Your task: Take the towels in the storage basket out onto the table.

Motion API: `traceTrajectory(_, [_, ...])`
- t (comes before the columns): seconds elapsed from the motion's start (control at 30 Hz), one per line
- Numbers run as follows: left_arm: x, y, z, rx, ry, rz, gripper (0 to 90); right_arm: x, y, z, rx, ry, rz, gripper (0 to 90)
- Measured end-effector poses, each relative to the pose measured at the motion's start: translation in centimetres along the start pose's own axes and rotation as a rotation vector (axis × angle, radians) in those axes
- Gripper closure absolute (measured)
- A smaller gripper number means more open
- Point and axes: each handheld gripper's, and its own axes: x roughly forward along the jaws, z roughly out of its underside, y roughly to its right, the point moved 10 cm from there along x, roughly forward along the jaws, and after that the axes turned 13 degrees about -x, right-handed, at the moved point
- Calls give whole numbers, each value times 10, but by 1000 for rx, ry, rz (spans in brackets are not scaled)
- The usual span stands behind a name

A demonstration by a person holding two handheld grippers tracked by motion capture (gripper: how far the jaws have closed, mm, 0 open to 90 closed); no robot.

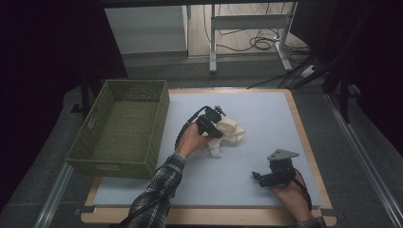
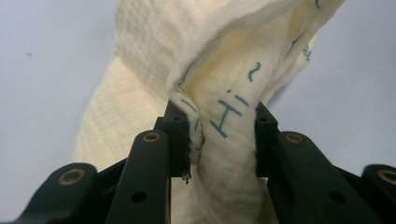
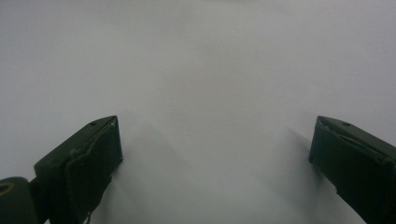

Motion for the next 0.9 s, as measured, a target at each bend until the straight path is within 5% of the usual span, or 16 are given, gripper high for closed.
traceTrajectory(0.23, [17, 2, 8, -6, -13, 19, 598, 0, 0, 0, 0, 0, 1, 25])
traceTrajectory(0.53, [-12, 7, 4, -1, 40, 75, 311, 0, 0, 0, 0, 0, 0, 25])
traceTrajectory(0.9, [-38, 8, 22, 5, 61, 79, 339, 0, 0, 0, 2, 1, -3, 27])
